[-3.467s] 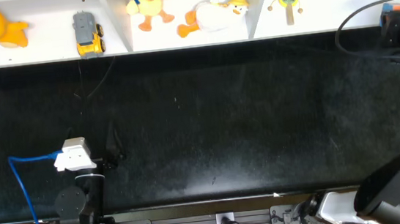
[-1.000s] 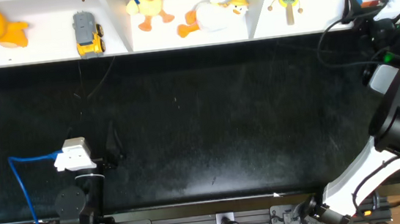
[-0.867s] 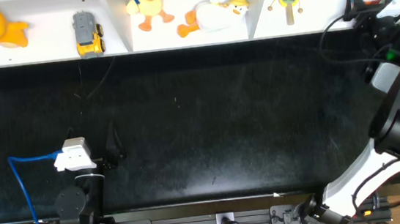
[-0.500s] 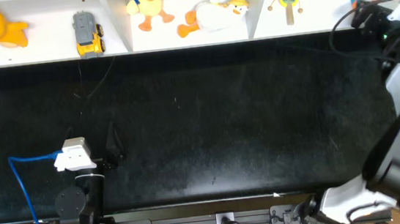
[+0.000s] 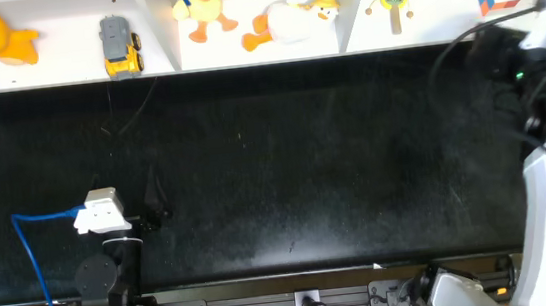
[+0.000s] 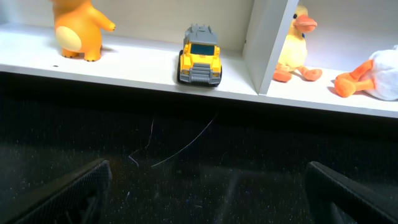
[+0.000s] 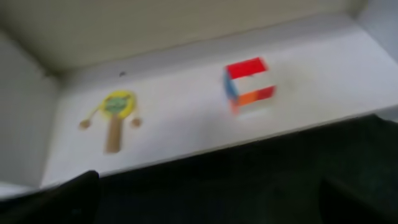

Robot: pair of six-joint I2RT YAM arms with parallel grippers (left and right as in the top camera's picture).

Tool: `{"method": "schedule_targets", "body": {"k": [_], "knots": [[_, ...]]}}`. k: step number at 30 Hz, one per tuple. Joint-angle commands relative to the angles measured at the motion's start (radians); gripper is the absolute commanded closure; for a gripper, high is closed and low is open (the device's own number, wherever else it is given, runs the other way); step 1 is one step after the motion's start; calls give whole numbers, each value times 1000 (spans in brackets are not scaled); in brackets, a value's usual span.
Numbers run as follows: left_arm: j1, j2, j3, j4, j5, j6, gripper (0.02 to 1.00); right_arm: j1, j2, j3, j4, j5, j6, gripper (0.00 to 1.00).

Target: Store Toys

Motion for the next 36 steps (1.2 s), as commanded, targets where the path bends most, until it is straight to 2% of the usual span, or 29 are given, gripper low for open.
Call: {"method": "schedule_targets", "body": {"k": [1,8,14,36], "knots": [[3,-11,-3,-2,3,-15,20,103,-79,8,-5,-27,-115,5],[3,-11,-3,-2,2,-15,20,279,-108,8,-10,-86,-116,5],[3,-11,-3,-2,3,-15,20,420,-108,8,-42,-79,-116,5],[3,-11,-3,-2,3,-15,20,438,-138,4,-132,-79,-117,5]]}}
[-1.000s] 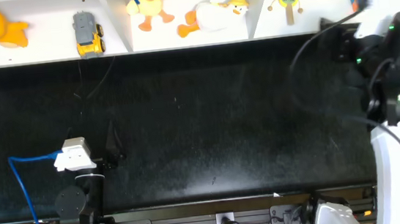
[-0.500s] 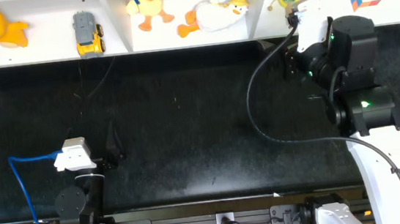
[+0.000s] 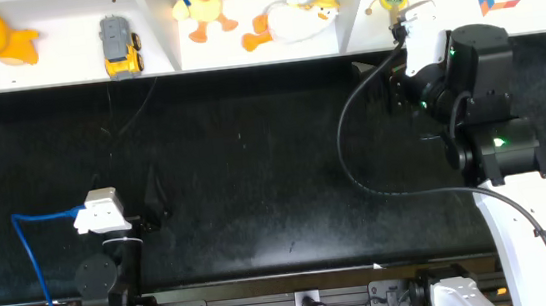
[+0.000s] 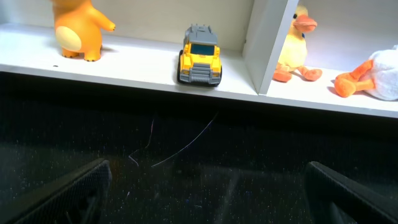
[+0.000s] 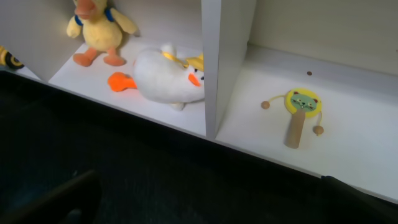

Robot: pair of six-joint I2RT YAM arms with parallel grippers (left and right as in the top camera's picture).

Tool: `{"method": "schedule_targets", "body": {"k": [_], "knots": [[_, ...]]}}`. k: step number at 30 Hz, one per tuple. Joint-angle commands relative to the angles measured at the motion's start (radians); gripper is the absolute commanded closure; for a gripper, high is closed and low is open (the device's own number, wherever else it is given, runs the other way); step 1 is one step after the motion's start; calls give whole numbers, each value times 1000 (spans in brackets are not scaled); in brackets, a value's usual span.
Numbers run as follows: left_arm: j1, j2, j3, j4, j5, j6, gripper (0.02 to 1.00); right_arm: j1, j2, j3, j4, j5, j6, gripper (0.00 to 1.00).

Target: Store Toys

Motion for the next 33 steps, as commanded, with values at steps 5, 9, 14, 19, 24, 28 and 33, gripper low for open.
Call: {"method": "schedule_targets", "body": {"k": [5,9,14,19,24,28,33], "knots": [[3,-11,-3,-2,3,-15,23,4,-189,-4,-90,-3,-7,5],[3,-11,-3,-2,3,-15,20,4,-312,-20,-113,-4,-7,5],[3,-11,-3,-2,3,-15,20,4,-463,-83,-114,-4,-7,5],[3,-11,-3,-2,2,-15,20,4,-620,-203,-114,-3,-7,5],[3,-11,-3,-2,2,-15,20,4,-787,-390,-18,26,-3,3],[3,-11,-3,-2,3,-15,20,4,-927,-572,137,87,169,5],[3,-11,-3,-2,3,-15,20,4,-1064,-745,257,200,397,7]]}}
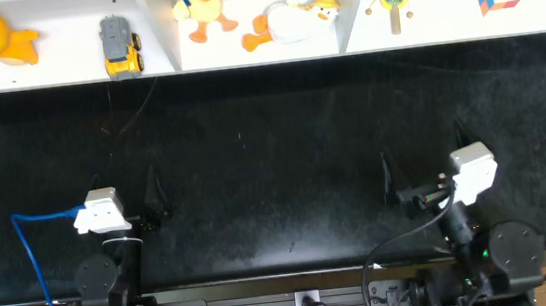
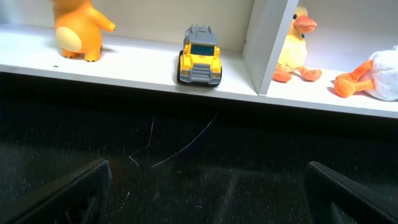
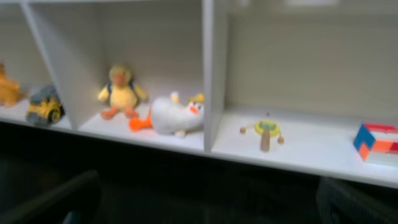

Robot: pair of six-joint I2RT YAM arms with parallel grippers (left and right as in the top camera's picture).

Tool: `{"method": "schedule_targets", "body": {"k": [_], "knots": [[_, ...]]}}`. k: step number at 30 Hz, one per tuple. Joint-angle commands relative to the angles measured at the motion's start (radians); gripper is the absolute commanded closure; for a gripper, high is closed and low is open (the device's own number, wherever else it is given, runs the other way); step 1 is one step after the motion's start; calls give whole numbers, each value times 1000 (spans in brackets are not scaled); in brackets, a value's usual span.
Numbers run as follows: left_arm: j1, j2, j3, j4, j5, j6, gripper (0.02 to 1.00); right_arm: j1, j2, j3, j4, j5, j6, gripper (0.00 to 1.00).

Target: Store Toys

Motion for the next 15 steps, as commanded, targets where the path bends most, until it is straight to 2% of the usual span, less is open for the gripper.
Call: {"method": "schedule_targets", "body": {"k": [1,6,12,15], "knots": [[3,-10,-3,-2,3,-14,23,5,-97,-120,64,119,233,5],[3,-10,-3,-2,3,-14,20,6,-180,-258,171,146,271,5],[3,-11,-3,-2,3,-14,20,6,-179,-396,362,130,285,5],[3,-10,-3,-2,3,-14,23,6,-179,-484,481,109,346,5]]}}
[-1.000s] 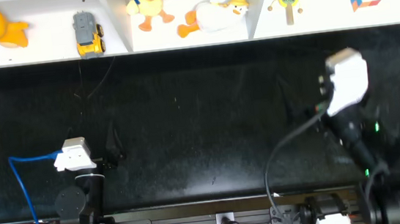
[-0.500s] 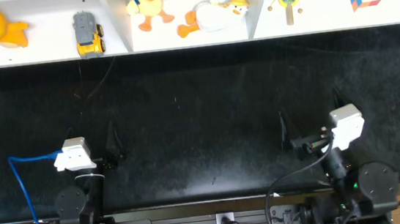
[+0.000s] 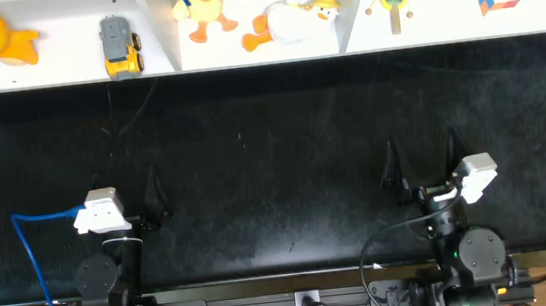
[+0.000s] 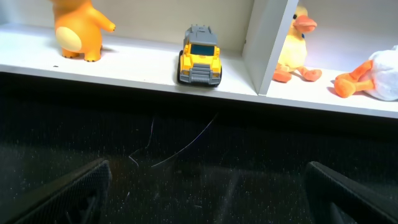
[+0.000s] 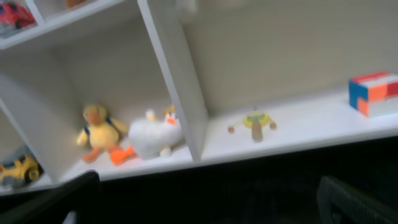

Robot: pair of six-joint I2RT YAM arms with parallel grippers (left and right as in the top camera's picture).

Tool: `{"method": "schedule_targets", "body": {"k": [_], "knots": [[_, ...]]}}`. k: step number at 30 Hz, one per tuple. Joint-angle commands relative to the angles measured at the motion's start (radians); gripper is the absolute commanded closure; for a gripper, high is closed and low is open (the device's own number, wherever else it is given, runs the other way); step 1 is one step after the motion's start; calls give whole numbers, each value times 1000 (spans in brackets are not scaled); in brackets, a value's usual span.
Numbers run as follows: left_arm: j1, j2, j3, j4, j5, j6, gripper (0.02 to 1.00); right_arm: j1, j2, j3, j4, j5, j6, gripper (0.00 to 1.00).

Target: Store Toys

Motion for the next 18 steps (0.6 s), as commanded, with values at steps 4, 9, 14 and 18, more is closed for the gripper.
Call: {"method": "schedule_targets", "body": {"k": [4,9,14,18], "knots": [[3,-11,-3,-2,3,-15,20,9,-11,-81,-18,-13,90,5],[3,-11,-3,-2,3,-15,20,9,-11,-81,-47,-10,90,7],[3,-11,-3,-2,3,-15,23,9,-11,-81,-47,-10,90,5],[3,-11,-3,-2,3,-15,23,10,-10,-80,-48,-10,90,7]]}}
